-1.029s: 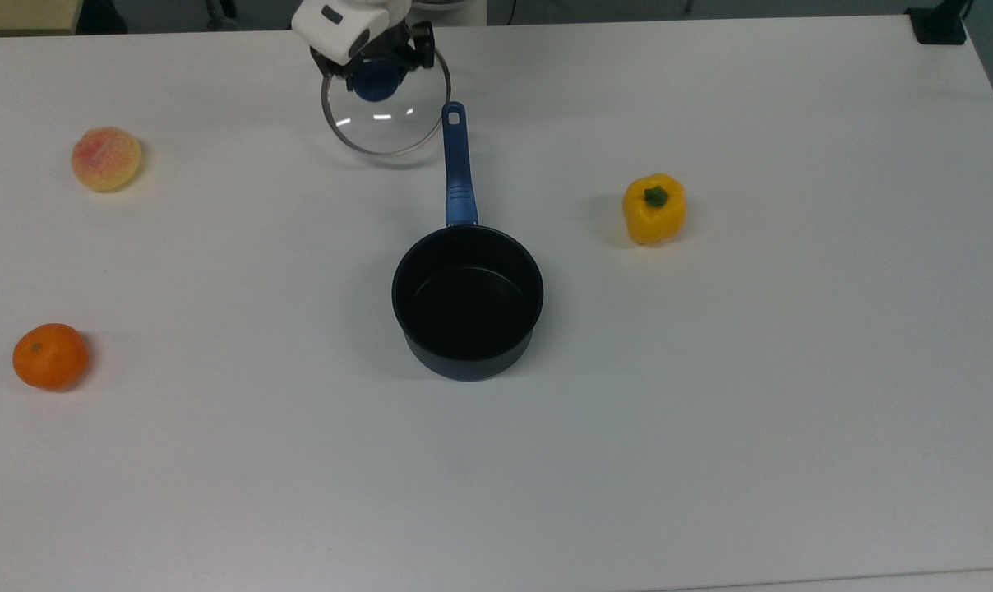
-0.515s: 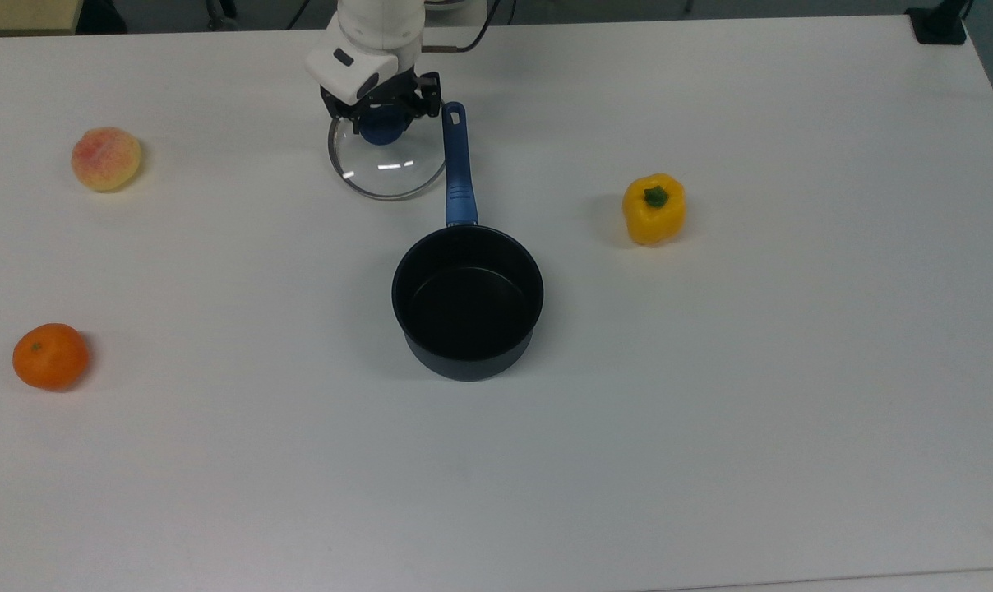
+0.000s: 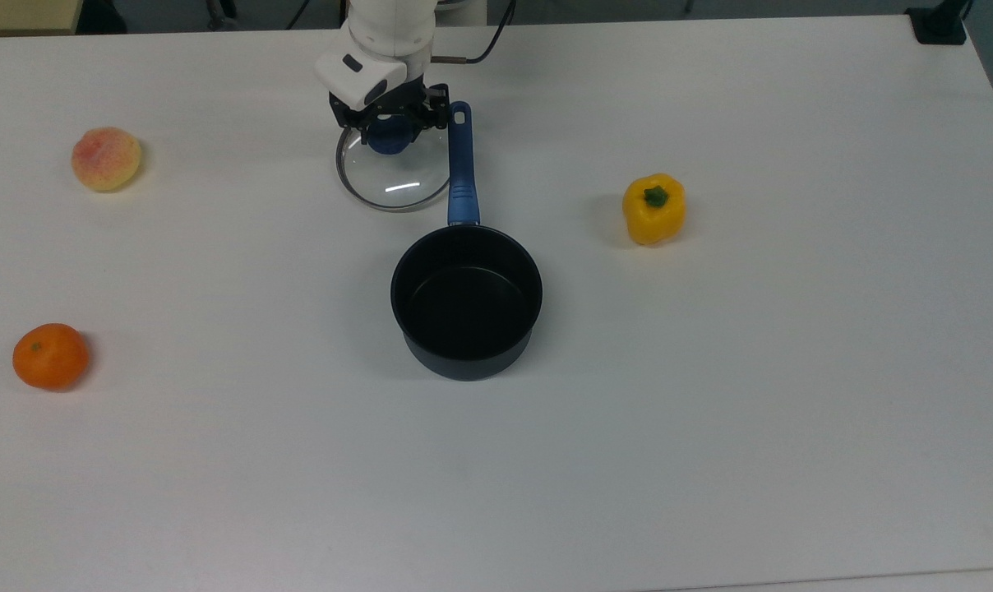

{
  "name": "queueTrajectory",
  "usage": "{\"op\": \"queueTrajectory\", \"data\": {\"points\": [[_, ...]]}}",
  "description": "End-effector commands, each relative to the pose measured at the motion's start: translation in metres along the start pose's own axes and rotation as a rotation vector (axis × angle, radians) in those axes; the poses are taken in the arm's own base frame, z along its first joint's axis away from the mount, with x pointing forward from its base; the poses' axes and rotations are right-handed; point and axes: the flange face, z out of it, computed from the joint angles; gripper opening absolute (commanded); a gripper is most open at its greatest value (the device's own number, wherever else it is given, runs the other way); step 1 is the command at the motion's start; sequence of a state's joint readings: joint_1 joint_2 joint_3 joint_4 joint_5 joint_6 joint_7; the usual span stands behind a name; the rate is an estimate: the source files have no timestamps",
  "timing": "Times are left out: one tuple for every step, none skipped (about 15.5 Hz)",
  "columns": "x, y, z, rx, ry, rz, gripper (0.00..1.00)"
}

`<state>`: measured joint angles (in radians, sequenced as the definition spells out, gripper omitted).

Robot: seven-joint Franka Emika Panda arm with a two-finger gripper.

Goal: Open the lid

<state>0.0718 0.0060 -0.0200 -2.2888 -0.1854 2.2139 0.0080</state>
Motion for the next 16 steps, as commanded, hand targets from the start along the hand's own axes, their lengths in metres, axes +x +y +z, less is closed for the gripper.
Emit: {"op": "queueTrajectory", "data": {"points": [[0.002,0.0,-0.003,-0.014,0.011,0.017,0.83],[0.002,0.001,-0.004,-0.015,0.005,0.018,0.87],[0.001,0.002,-0.004,-0.015,-0.008,0.02,0.91],[0.0,0.002,-0.003,-0.016,-0.017,0.019,0.92],[0.0,0.004,-0.008,-0.014,-0.019,0.027,0.97],[0.002,0.007,-0.014,-0.013,-0.026,0.036,1.0],[0.002,0.015,-0.019,-0.011,-0.045,0.053,1.0],[0.002,0.022,-0.027,-0.012,-0.065,0.069,1.0],[0.002,0.037,-0.045,-0.01,-0.098,0.099,1.0],[0.005,0.044,-0.06,0.0,-0.097,0.121,1.0],[0.01,0.052,-0.086,0.027,-0.08,0.147,1.0],[0.013,0.06,-0.108,0.04,-0.051,0.169,1.0],[0.016,0.066,-0.129,0.058,-0.019,0.191,1.0],[0.019,0.068,-0.147,0.088,0.002,0.206,1.0],[0.021,0.069,-0.165,0.109,0.023,0.214,1.0],[0.023,0.07,-0.184,0.127,0.039,0.219,1.0]]}}
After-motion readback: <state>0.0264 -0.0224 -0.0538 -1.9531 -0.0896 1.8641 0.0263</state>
